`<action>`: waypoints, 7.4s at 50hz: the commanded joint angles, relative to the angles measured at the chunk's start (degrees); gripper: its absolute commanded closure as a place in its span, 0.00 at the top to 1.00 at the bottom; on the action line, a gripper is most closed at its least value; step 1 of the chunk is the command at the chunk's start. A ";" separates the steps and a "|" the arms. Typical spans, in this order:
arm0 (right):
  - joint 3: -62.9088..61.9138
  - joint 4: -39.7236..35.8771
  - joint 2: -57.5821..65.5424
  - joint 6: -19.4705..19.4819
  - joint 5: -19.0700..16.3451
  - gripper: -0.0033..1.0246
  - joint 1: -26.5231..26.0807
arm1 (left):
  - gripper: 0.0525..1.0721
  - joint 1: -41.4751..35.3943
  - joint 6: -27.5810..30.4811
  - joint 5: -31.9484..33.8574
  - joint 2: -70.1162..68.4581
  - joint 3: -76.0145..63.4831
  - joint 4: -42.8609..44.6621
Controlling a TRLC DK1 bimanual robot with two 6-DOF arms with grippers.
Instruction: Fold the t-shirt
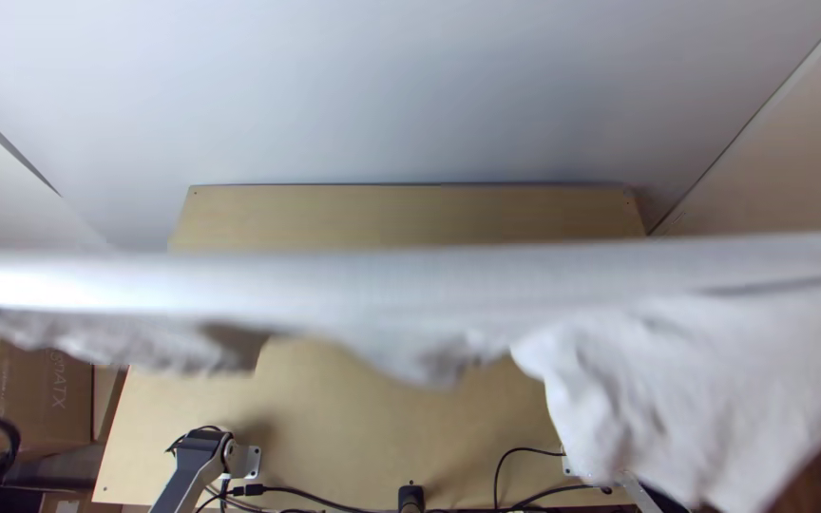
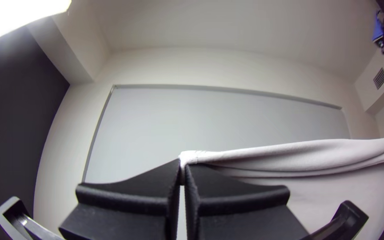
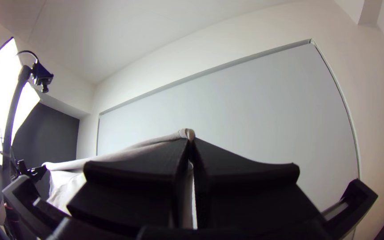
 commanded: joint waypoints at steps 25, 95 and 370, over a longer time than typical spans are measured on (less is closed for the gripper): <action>-52.83 13.69 -8.25 7.22 2.58 0.03 1.08 | 0.02 -6.37 -5.21 2.47 -9.98 -51.06 -2.26; -41.23 47.53 66.55 3.35 0.73 0.03 -3.40 | 0.02 6.64 -11.89 16.62 68.94 -36.20 33.86; -69.36 -26.21 34.12 6.78 -9.20 0.03 13.65 | 0.94 -14.02 14.04 12.58 24.47 -54.13 -53.77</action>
